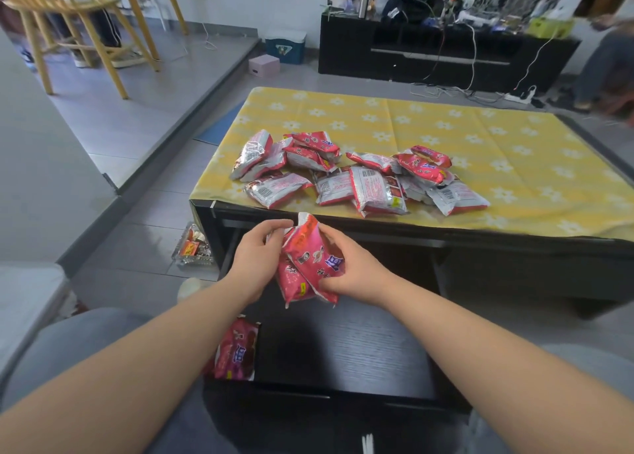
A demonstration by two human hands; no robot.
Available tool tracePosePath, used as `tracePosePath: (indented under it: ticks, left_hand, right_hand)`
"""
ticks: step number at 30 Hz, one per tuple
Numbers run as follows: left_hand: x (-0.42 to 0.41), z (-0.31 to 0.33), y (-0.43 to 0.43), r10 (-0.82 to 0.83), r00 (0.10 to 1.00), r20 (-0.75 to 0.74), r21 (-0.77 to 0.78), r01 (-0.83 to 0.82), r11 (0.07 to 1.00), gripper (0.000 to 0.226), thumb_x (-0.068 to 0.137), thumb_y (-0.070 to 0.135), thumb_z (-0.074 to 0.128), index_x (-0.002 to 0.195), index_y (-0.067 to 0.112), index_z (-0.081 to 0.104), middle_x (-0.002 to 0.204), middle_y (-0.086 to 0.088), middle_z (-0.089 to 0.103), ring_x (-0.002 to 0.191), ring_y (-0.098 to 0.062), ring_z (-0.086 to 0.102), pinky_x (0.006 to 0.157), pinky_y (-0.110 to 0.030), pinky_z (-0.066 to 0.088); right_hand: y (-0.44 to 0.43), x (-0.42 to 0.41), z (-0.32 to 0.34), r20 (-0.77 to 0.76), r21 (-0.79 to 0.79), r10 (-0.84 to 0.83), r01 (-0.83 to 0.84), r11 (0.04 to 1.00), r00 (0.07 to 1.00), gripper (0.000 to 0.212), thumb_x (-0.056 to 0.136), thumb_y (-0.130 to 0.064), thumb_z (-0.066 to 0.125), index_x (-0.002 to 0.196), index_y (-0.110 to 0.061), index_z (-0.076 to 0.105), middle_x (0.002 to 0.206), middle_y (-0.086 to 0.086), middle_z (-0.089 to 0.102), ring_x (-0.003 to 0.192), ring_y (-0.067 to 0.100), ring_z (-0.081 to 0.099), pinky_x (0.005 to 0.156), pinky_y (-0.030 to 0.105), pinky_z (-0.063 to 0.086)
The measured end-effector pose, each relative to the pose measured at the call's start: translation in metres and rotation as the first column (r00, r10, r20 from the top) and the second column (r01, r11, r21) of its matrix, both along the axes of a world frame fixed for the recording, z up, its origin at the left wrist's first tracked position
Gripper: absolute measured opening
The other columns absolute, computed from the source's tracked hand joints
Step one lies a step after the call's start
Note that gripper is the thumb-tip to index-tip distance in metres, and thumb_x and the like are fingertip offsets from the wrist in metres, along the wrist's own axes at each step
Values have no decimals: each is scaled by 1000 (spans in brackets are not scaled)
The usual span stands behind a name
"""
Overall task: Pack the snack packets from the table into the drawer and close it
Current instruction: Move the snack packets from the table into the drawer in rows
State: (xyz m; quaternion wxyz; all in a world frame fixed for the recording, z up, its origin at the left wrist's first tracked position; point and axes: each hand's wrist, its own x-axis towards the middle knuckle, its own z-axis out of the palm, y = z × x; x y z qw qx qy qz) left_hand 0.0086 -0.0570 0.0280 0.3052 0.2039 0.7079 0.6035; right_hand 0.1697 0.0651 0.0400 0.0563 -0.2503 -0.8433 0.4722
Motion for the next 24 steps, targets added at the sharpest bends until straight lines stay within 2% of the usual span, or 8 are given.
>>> tracePosePath:
  ticks: [3, 6, 10, 12, 15, 19, 22, 24]
  left_hand:
    - [2, -3, -4, 25, 999, -45, 24, -24, 999, 31, 109, 29, 52, 99, 42, 78, 100, -3, 79, 94, -25, 76, 76, -43, 62]
    - [1, -6, -5, 71, 997, 42, 99, -74, 992, 29, 110, 27, 52, 101, 36, 77, 100, -5, 78, 89, -24, 77, 70, -37, 62]
    - [-4, -5, -3, 104, 942, 318, 163, -163, 973, 25, 111, 25, 50, 109, 28, 75, 100, -12, 78, 82, -26, 78, 76, -46, 66]
    - [-6, -4, -2, 95, 902, 421, 187, -189, 964, 24, 112, 24, 48, 116, 25, 72, 100, -13, 79, 83, -25, 79, 77, -46, 66]
    - [-9, -3, -2, 85, 866, 492, 199, -207, 958, 25, 112, 26, 46, 125, 26, 68, 108, -11, 81, 96, -27, 80, 88, -50, 63]
    - [-6, -5, -1, 71, 871, 486, 179, -179, 967, 28, 109, 34, 54, 131, 21, 67, 117, -10, 79, 107, -29, 77, 97, -54, 59]
    - [1, -13, -1, 4, 903, 429, 149, -75, 986, 29, 104, 32, 64, 126, 13, 69, 118, -14, 79, 106, -30, 77, 94, -53, 60]
    - [3, -19, -1, -32, 916, 399, 137, -25, 990, 28, 102, 28, 68, 125, 12, 70, 117, -15, 79, 104, -30, 78, 94, -53, 61]
  right_hand:
    - [-4, -1, -4, 18, 124, 86, -87, 988, 996, 106, 81, -19, 83, 165, -37, 20, 153, -1, 51, 143, 21, 46, 122, 45, 37]
    - [-6, 2, -9, 101, 321, 133, -159, 933, 986, 111, 85, -27, 82, 165, -44, 7, 171, -8, 26, 155, 30, 16, 127, 45, 19]
    - [-2, 8, -17, 182, 626, 210, -278, 729, 961, 106, 93, -11, 70, 164, -43, -1, 175, -13, 4, 157, 32, 8, 123, 46, 34]
    - [-5, 9, -22, 111, 648, 187, -214, 731, 976, 108, 90, -7, 74, 166, -38, 4, 176, -1, 0, 159, 32, 7, 120, 39, 30]
    - [-8, 10, -30, -17, 613, -65, 62, 788, 998, 93, 92, -10, 73, 166, -24, 18, 169, 15, 11, 156, 35, 19, 124, 39, 24]
    - [-8, 5, -34, -7, 440, -193, 176, 881, 981, 70, 101, -14, 59, 163, -31, 31, 137, 10, 49, 121, 31, 57, 103, 41, 49]
    - [-14, -2, -33, 3, 210, -172, 167, 963, 985, 67, 104, -11, 49, 164, -33, 29, 135, 7, 59, 125, 23, 57, 105, 31, 44]
    - [-17, -5, -31, 5, 33, -220, 219, 975, 976, 64, 102, -7, 48, 161, -29, 38, 144, 3, 58, 133, 20, 54, 111, 33, 44]
